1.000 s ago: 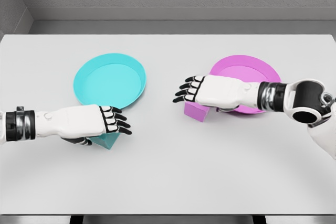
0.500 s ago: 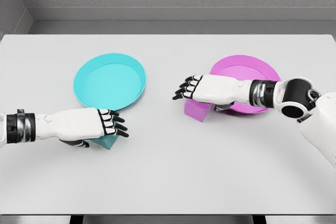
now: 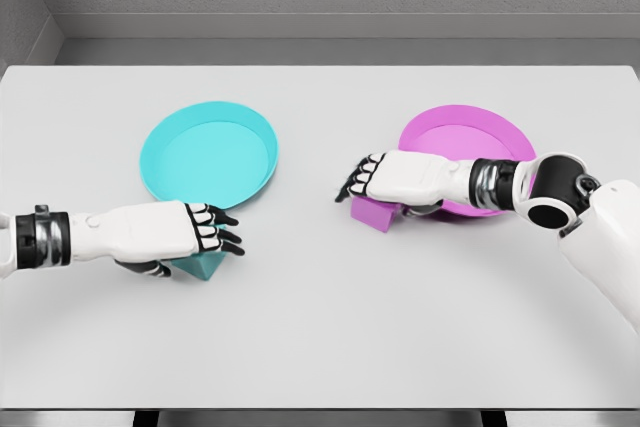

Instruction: Place the blocks in the corresponding plates according to their colors

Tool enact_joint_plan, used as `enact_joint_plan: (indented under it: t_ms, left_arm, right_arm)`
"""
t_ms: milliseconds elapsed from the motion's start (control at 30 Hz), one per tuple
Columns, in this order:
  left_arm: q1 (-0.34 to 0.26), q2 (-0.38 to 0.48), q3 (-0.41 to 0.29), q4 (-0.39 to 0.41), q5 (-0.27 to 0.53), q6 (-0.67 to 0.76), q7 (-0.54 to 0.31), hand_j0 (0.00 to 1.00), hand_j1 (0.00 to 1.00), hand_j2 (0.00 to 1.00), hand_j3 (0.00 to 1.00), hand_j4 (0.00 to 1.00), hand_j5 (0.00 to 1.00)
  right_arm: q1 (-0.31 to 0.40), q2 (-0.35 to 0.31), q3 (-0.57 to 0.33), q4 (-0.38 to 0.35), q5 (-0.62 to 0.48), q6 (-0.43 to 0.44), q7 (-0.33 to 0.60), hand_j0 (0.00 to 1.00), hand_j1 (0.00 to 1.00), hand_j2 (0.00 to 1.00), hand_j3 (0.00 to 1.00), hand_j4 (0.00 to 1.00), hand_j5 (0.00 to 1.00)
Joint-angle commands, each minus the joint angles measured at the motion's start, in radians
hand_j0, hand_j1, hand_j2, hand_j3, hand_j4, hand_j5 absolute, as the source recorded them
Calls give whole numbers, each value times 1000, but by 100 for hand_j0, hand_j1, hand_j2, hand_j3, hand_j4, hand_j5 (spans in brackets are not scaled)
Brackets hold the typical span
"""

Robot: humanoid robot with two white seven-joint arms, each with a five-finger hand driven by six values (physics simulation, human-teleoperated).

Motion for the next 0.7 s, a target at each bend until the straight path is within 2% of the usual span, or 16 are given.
enact_joint_plan:
  t_ms: [0,100,167,433,567,633,667]
  left_arm:
    - [0,-2,0,-1,2,0,-1,95,95,95,95,95,95]
    - [-3,0,1,-2,4,0,1,96,96,96,96,96,96]
    - [-5,0,1,-1,4,0,-1,96,96,96,96,96,96]
    - [-8,-14,5,2,4,62,-1,96,96,96,96,96,96]
    - [-8,-26,5,4,2,65,-1,95,95,95,95,95,95]
    - [-8,-28,3,2,1,63,-1,86,86,86,86,86,86]
    - [-8,-28,1,1,1,59,-1,78,78,78,78,78,78]
  right_arm:
    - [0,-2,-2,2,5,1,1,67,67,67,67,67,67]
    - [0,-2,-4,2,5,1,1,65,65,65,65,65,65]
    - [-2,0,-6,2,3,1,1,58,58,58,58,58,58]
    - [-6,1,-10,-8,-15,1,1,55,55,55,55,55,55]
    - [-9,1,-13,-9,-61,1,1,54,54,54,54,54,54]
    - [-9,1,-32,-9,-104,1,1,54,54,54,54,54,54]
    - [-9,1,-33,-9,-116,1,1,54,54,54,54,54,54]
